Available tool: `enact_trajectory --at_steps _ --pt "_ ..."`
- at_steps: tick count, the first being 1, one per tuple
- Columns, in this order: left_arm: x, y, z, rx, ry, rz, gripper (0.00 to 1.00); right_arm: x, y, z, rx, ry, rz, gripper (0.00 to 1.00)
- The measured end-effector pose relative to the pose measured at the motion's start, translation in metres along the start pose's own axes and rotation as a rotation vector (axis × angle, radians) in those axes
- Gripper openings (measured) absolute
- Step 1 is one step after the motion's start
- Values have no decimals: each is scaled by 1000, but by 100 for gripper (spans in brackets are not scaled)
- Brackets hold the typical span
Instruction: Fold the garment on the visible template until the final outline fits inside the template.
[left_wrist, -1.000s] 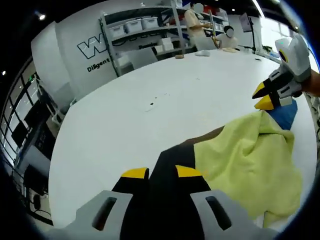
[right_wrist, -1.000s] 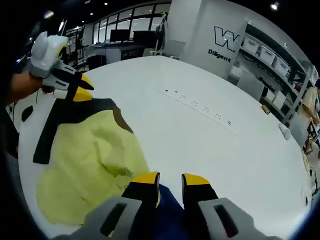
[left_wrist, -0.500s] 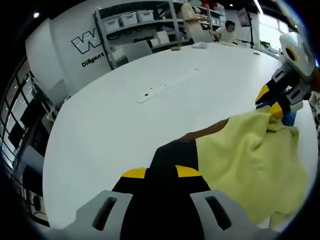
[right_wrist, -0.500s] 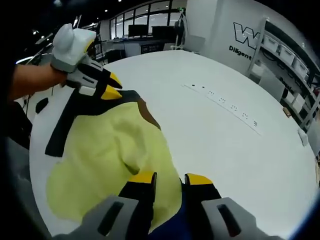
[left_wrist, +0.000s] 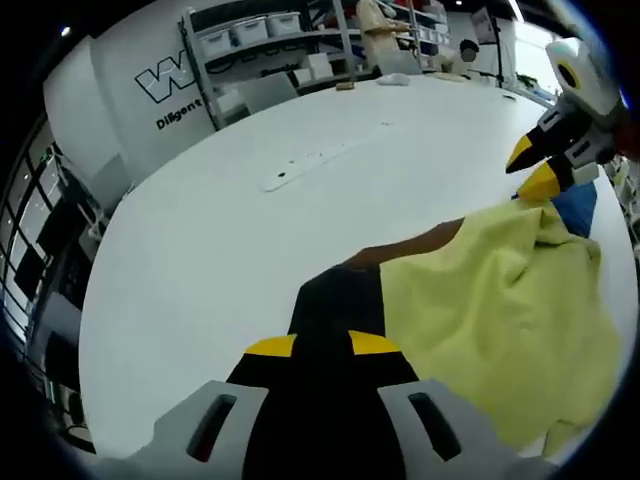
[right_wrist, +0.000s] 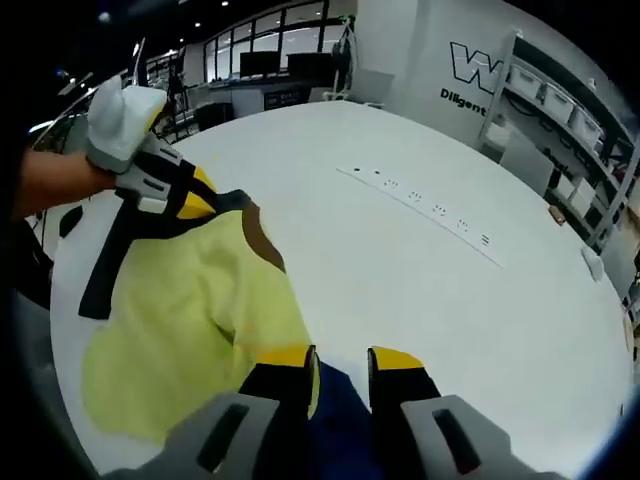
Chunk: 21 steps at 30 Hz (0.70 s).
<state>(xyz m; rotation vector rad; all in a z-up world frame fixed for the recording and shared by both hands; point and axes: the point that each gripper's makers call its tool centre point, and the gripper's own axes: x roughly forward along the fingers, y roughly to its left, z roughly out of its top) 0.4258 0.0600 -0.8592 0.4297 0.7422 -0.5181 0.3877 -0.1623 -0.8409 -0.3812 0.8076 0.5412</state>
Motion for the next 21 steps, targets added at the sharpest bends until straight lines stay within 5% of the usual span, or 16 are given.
enact_trajectory --at_steps 3,9,21 --pt "0 -1 2 -1 -8 -2 13 4 6 -16 -31 67 44 21" --pt "1 -1 2 -5 -12 -2 13 4 32 -17 -85 68 162 20" --pt "1 -2 2 -6 -23 -6 12 7 14 -15 -96 73 92 15"
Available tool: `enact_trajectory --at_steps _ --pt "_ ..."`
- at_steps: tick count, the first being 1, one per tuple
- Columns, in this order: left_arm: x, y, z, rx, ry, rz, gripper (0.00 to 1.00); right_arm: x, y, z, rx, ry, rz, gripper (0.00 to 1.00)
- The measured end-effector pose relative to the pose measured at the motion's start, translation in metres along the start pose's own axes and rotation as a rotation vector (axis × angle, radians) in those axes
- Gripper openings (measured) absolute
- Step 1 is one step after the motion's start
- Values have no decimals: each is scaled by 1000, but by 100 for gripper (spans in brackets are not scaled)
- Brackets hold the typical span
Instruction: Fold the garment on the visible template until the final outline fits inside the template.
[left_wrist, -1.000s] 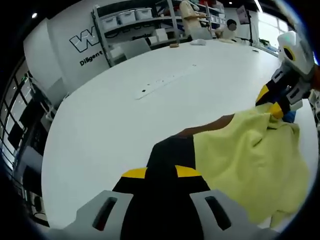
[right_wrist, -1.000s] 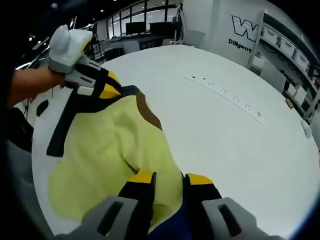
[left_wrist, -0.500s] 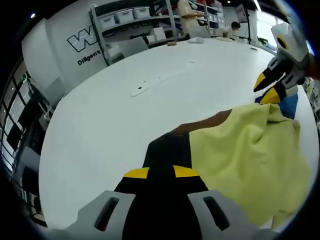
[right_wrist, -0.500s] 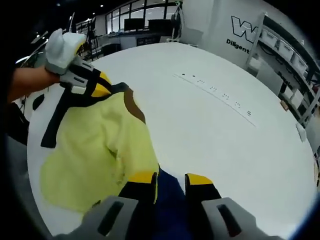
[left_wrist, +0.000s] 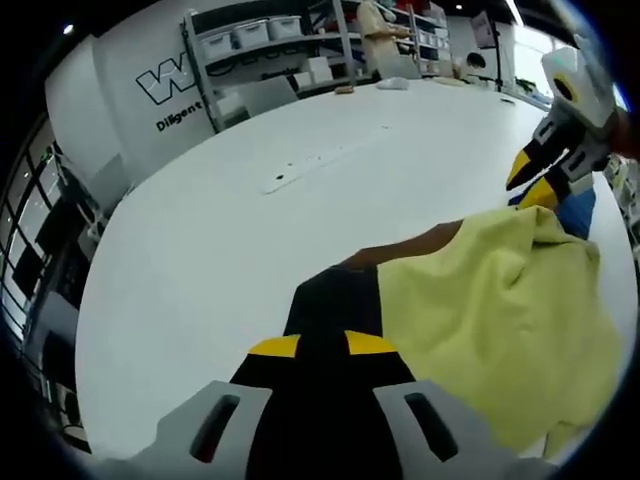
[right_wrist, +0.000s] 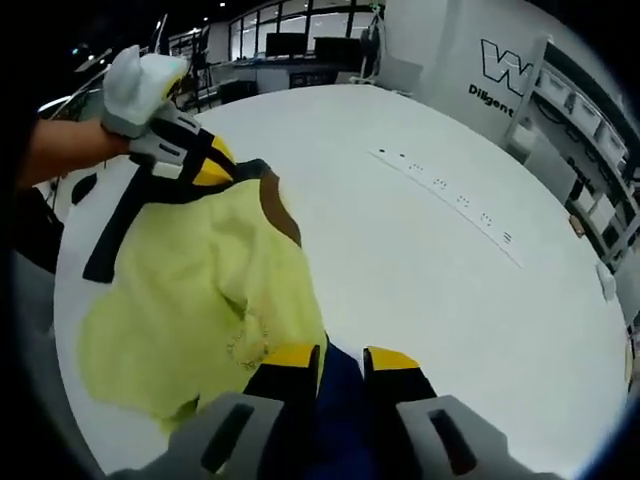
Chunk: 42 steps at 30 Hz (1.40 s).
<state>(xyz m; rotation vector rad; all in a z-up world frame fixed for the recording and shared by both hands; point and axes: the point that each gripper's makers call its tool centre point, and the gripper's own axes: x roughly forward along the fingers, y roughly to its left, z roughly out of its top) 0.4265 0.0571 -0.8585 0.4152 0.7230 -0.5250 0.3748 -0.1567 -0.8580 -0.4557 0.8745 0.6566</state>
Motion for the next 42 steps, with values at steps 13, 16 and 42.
enact_trajectory --at_steps 13,16,42 --pt "1 -2 0 0 -21 -15 7 9 2 0 155 -34 54 3" --pt "1 -7 1 17 -20 -24 1 7 4 0 148 -31 54 0" --pt "3 -4 2 22 -26 7 0 -34 69 17 -406 -210 99 0"
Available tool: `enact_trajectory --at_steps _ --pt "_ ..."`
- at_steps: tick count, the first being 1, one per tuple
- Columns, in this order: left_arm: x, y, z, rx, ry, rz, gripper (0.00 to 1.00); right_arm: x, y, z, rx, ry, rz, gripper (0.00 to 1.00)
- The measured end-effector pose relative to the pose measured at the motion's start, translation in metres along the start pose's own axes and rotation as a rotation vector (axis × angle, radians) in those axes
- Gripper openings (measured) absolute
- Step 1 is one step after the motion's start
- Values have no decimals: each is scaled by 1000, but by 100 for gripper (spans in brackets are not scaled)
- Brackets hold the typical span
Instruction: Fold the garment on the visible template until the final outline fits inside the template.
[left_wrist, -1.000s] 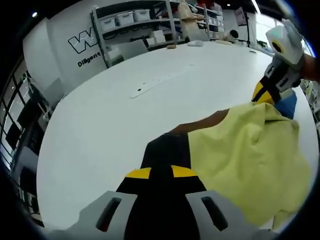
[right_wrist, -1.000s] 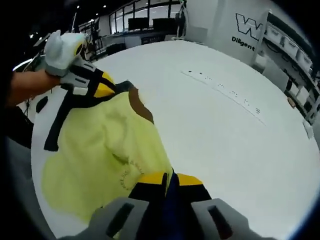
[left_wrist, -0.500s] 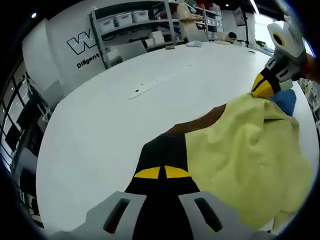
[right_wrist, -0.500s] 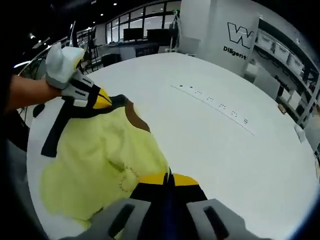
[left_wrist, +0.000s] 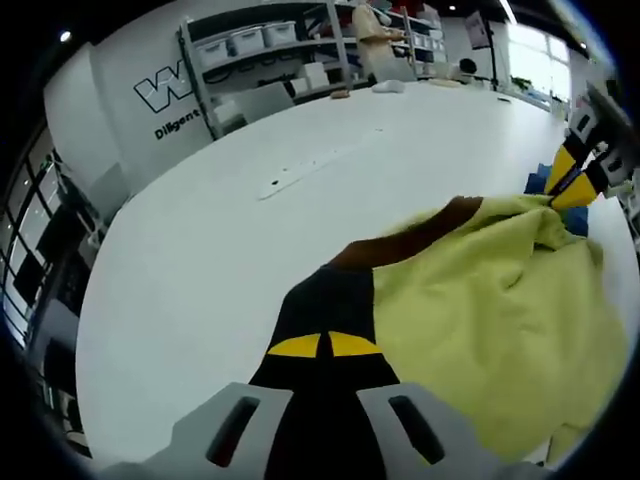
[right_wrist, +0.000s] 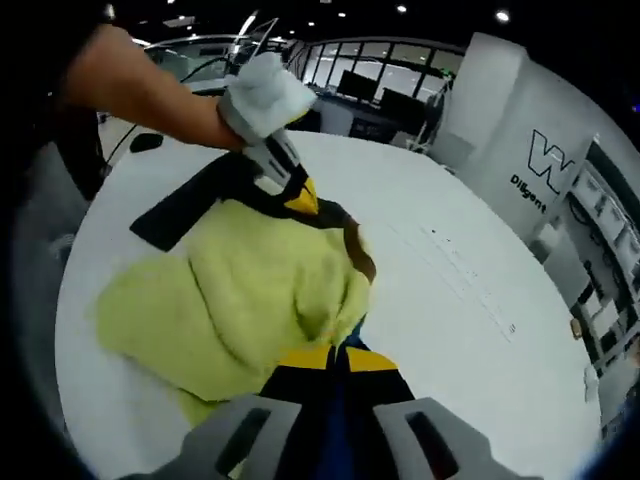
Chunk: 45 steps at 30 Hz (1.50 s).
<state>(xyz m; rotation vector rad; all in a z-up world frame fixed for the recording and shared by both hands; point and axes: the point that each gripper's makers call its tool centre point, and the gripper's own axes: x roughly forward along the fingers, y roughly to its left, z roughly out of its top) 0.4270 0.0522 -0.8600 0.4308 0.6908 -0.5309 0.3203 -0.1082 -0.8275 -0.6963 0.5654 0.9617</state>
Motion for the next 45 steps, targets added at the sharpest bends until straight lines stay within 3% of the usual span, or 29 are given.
enact_trajectory --at_steps 2,4,5,13,18,22,24,27,29,30,32,34,36,40,45 --pt "-1 0 0 2 -2 3 0 4 11 -3 -17 15 33 0" --pt "-1 0 0 1 -2 4 0 9 28 -15 29 64 119 0" --pt "-1 0 0 0 -3 4 0 13 30 -22 10 95 120 0" --pt "-1 0 -1 1 -6 3 0 7 17 -11 124 63 80 2" --pt "-2 0 -1 -1 -12 2 0 -4 4 0 181 19 42 2" --pt "-1 0 -1 -1 -17 4 0 -9 -26 7 256 -25 -58 0" --pt "-1 0 -1 -1 -16 2 0 -9 -31 9 253 -30 -67 0" --pt "-1 0 -1 1 -18 0 0 -4 -56 1 208 19 -143 0" --pt "-1 0 -1 2 -18 0 0 1 -67 -17 220 102 -156 2" --pt "-1 0 -1 1 -18 0 0 4 -68 -22 212 126 -137 4" --pt "-1 0 -1 0 -19 -2 0 11 -54 -22 251 120 -35 11" --pt "-1 0 -1 -1 -19 -2 0 12 -46 -23 249 131 21 11" --pt "-1 0 -1 -2 -21 -2 0 14 -44 -27 232 154 29 9" --pt "-1 0 -1 -3 -24 -3 0 15 -28 -25 263 151 114 10" --pt "-1 0 -1 -3 -26 0 0 24 -24 -27 231 178 127 5"
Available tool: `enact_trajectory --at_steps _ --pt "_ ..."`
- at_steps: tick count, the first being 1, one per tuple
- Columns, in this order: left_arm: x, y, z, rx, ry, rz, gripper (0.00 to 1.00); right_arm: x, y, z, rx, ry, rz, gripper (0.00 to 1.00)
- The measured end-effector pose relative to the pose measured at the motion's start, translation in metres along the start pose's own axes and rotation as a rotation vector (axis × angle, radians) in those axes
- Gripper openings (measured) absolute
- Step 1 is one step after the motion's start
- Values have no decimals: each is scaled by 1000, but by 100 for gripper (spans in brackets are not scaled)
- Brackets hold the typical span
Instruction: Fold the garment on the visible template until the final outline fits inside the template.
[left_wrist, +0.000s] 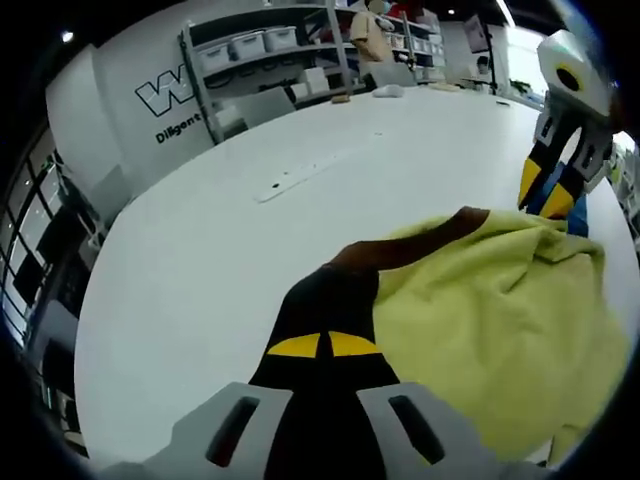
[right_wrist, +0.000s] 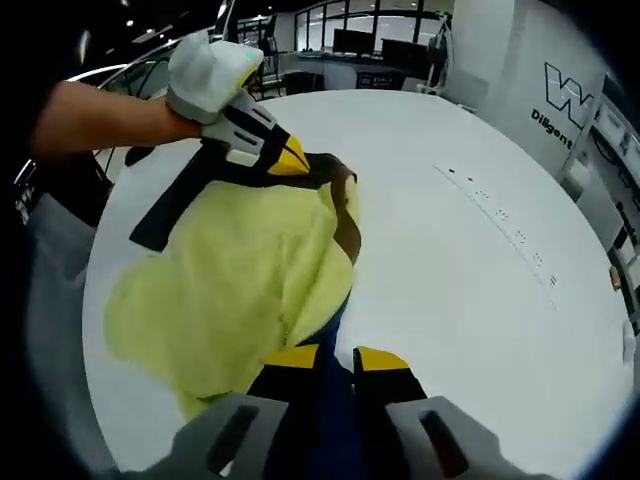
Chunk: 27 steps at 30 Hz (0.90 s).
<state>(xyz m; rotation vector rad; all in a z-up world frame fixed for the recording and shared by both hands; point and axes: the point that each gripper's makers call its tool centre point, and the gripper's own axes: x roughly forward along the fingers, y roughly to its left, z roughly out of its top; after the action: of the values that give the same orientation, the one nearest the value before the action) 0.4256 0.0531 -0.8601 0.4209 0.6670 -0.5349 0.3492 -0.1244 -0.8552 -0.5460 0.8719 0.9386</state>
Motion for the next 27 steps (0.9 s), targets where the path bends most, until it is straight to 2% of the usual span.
enact_trajectory --at_steps 3,5,7,9,10,14,16,18,21,22,24,27 --pt "0 0 0 -1 1 0 0 4 3 0 2 8 10 0" --pt "0 0 0 -1 0 -1 0 2 -4 -1 -24 14 -32 0" --pt "-1 0 0 -3 -2 -2 0 -2 -4 0 -20 2 -38 0" --pt "0 0 1 -4 -6 -4 0 -10 -11 9 -2 -53 -78 0" --pt "0 0 1 -3 -8 -3 0 -12 -12 9 2 -56 -82 0" --pt "-1 1 1 -13 -17 0 0 -33 -41 20 22 -130 -226 0" --pt "-1 1 1 -10 -18 2 0 -40 -53 25 19 -158 -274 0" --pt "-1 1 1 -14 -16 -4 0 -46 -64 25 15 -161 -328 0" --pt "-5 7 15 -102 -91 -14 0 -52 -70 30 12 -188 -347 0" --pt "-7 10 17 -123 -94 -10 0 -52 -71 31 11 -193 -352 0" --pt "-6 21 23 -110 -114 4 0 -52 -72 33 13 -202 -355 0" --pt "-4 31 25 -123 -110 18 1 -50 -72 35 8 -205 -354 0"
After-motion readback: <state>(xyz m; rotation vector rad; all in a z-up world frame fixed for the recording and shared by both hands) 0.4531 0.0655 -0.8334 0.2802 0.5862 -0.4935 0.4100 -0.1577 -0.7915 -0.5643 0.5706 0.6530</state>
